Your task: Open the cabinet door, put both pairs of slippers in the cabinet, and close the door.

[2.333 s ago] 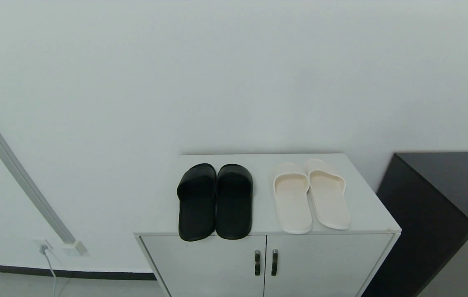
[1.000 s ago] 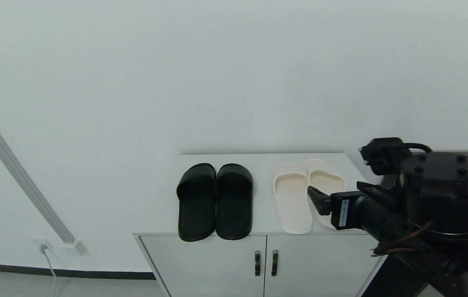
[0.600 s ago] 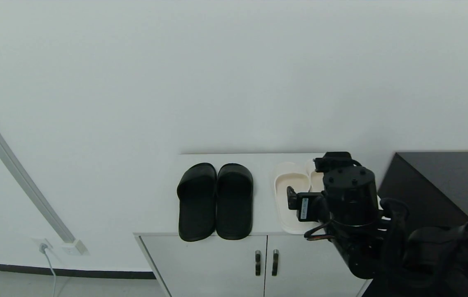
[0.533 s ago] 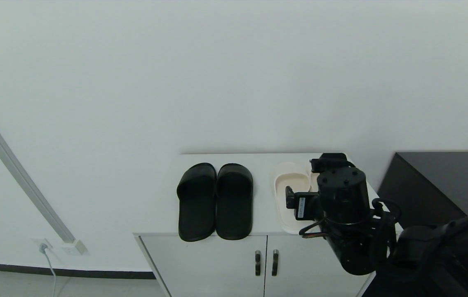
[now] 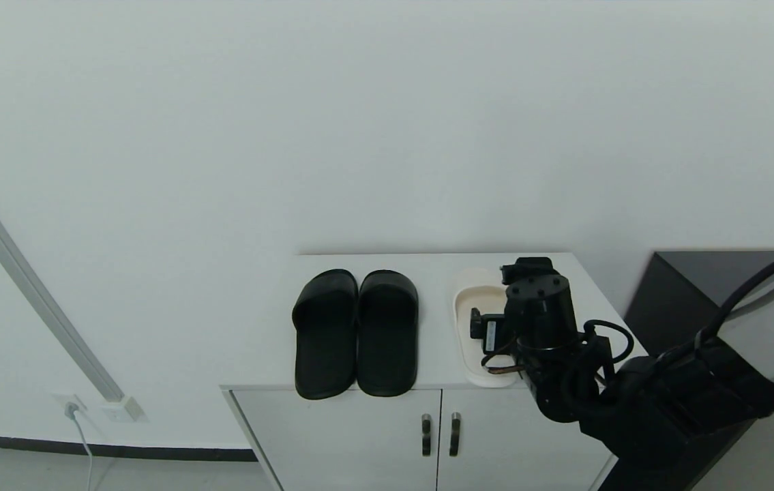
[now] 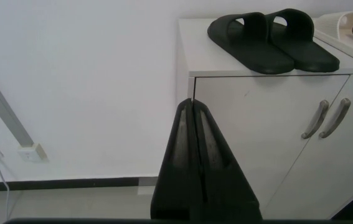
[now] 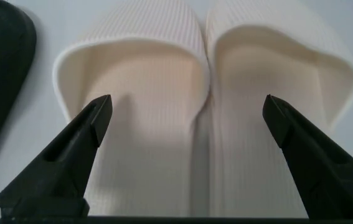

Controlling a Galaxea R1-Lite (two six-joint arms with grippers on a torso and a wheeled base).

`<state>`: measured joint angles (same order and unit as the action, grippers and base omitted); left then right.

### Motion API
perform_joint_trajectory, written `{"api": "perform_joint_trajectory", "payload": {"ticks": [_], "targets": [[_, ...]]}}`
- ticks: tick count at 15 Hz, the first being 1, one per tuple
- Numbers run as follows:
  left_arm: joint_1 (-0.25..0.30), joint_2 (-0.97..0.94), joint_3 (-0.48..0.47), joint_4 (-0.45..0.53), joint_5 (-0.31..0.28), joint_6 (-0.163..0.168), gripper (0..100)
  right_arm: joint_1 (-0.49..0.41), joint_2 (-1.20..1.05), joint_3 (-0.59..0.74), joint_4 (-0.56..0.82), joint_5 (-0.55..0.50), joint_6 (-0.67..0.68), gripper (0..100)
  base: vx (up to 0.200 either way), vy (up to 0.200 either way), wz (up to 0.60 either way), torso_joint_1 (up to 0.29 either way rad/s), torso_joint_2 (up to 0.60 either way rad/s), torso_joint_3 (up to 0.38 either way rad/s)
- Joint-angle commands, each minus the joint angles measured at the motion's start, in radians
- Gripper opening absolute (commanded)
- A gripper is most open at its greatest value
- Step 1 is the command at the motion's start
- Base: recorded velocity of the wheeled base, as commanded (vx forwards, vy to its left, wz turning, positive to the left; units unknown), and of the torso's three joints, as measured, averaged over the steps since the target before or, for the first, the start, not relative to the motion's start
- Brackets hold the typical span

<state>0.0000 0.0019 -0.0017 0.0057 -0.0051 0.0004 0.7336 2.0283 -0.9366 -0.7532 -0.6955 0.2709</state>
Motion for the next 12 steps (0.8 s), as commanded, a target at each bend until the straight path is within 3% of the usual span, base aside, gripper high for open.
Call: {"api": "perform_joint_trajectory", "payload": {"ticks": [1,12], "targets": [[0.000,0.000,0.000,0.000,-0.001,0.000,0,-0.028,0.035,-0.048,0.000,0.007,-0.016,100,0.000,0.000,0.00,0.000,0.00,0.000],[0.000,0.000,0.000,0.000,-0.001,-0.002,0,-0.112,0.069,-0.128,0.000,0.134,-0.032,100,0.000,0.000,0.00,0.000,0.00,0.000]]}}
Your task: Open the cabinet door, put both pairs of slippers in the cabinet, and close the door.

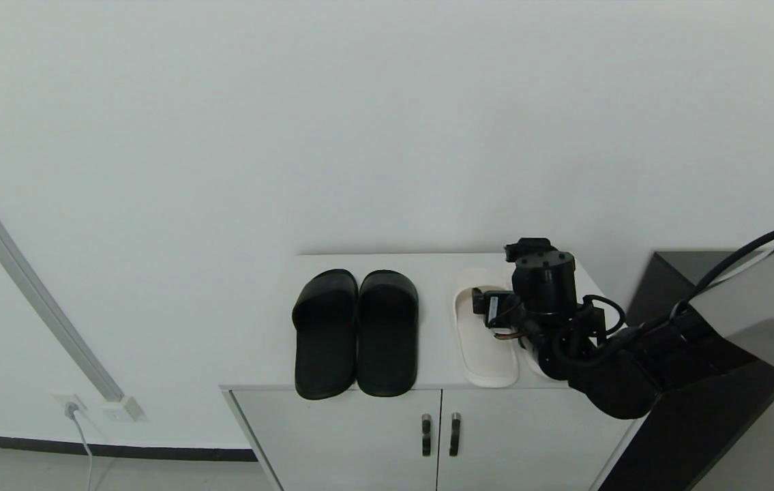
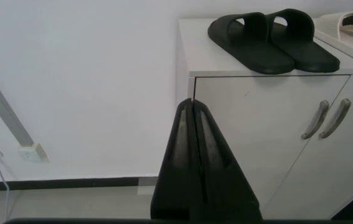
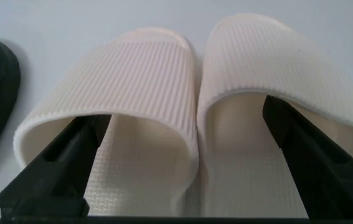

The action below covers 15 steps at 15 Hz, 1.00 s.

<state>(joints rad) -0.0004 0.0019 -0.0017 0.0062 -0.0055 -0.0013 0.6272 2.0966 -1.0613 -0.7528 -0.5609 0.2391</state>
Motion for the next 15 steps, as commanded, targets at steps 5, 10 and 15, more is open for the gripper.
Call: {"api": "perform_joint_trajectory", "payload": {"ticks": [5,10,15], "targets": [[0.000,0.000,0.000,0.000,-0.001,0.000,0,-0.026,0.020,-0.031,0.000,0.013,-0.009,0,0.000,0.000,0.00,0.000,0.00,0.000],[0.000,0.000,0.000,0.000,0.001,0.000,0,-0.024,0.034,-0.043,0.000,0.010,-0.031,0,0.000,0.000,0.00,0.000,0.00,0.000],[0.000,0.000,0.000,-0.002,0.001,0.001,0,0.020,-0.116,0.012,-0.002,0.004,-0.087,0,0.000,0.000,0.00,0.000,0.00,0.000]]}}
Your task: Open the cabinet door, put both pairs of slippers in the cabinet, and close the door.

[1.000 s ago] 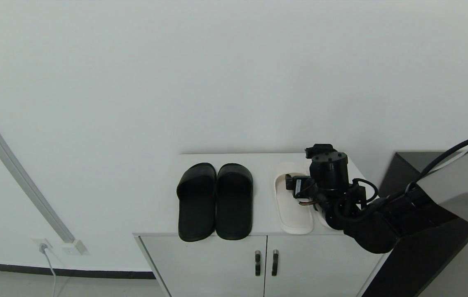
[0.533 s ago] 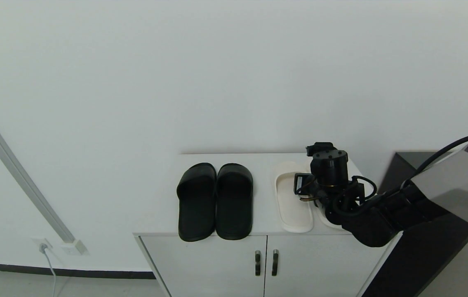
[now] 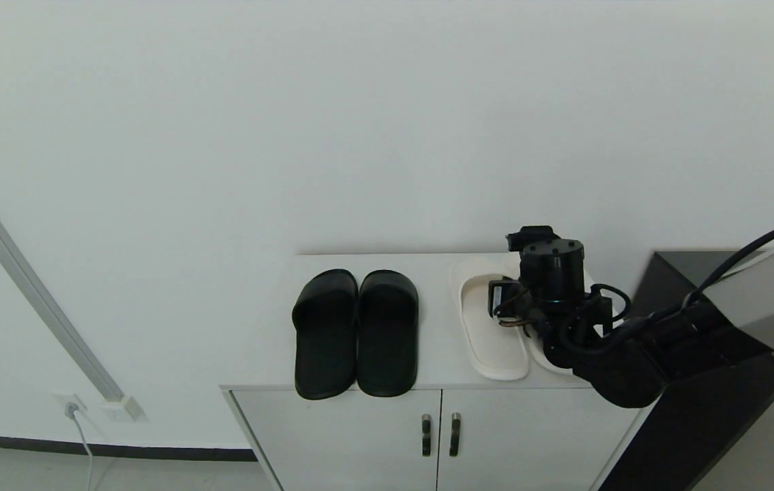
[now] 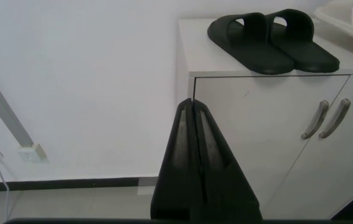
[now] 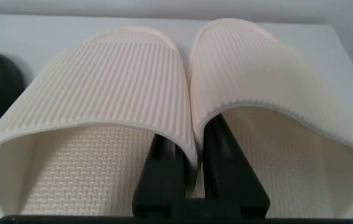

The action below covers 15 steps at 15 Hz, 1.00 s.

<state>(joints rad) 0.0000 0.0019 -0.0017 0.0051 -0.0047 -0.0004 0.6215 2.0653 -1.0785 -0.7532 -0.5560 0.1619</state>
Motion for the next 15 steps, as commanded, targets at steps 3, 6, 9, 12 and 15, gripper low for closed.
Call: {"api": "perform_joint_trajectory", "payload": {"ticks": [3,6,9,12,15], "targets": [[0.000,0.000,0.000,-0.001,0.000,0.000,0,0.106,-0.218,0.154,0.000,0.010,-0.036,0,0.000,0.000,0.00,0.000,0.00,0.000],[0.000,0.000,0.000,-0.001,-0.001,0.000,0,0.187,-0.315,0.307,-0.043,0.076,-0.036,0,0.000,0.000,0.00,0.000,0.00,0.000],[0.000,0.000,0.002,-0.001,-0.001,0.002,0,0.241,-0.415,0.463,-0.095,0.168,-0.082,0,0.000,0.000,0.00,0.000,0.00,0.000],[0.000,0.000,0.002,-0.001,-0.001,0.002,0,0.270,-0.487,0.514,-0.084,0.275,-0.104,0,0.000,0.000,0.00,0.000,0.00,0.000],[0.000,0.000,0.000,-0.001,-0.001,0.000,0,0.273,-0.487,0.520,-0.080,0.281,-0.104,0,0.000,0.000,0.00,0.000,0.00,0.000]]}}
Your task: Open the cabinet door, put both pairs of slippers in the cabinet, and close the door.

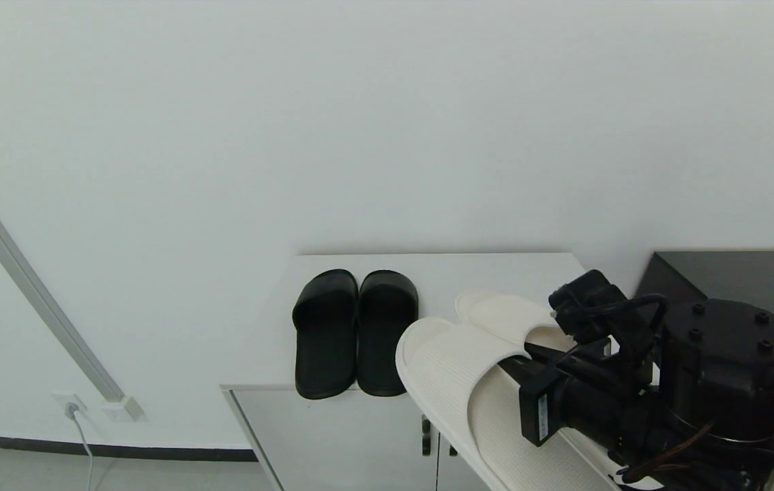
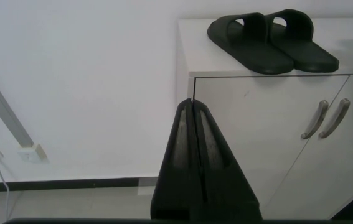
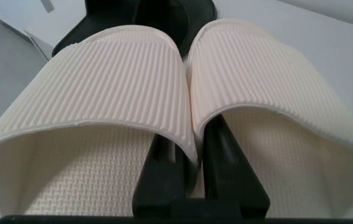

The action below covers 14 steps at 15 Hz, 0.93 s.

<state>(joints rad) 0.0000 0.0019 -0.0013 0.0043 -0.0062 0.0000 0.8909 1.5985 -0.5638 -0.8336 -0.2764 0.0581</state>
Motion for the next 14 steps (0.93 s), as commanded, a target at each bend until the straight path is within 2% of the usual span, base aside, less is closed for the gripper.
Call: {"api": "perform_joint_trajectory", "payload": {"ticks": [1,2,12,14], "targets": [[0.000,0.000,0.000,0.000,0.000,0.000,0,0.003,-0.020,0.009,0.001,0.000,0.000,0,0.000,0.000,0.00,0.000,0.00,0.000],[0.000,0.000,0.000,0.000,0.000,0.000,0,0.003,-0.019,0.010,0.001,0.002,0.000,0,0.000,0.000,0.00,0.000,0.00,0.000],[0.000,0.000,0.000,0.000,0.002,0.000,0,0.003,-0.022,0.033,-0.002,0.003,0.000,0,-0.200,0.000,0.00,-0.001,0.00,0.001],[0.000,0.000,0.000,0.000,0.000,0.000,0,0.000,-0.023,0.039,-0.002,0.005,0.000,0,0.000,0.000,0.00,0.000,0.00,0.000]]}}
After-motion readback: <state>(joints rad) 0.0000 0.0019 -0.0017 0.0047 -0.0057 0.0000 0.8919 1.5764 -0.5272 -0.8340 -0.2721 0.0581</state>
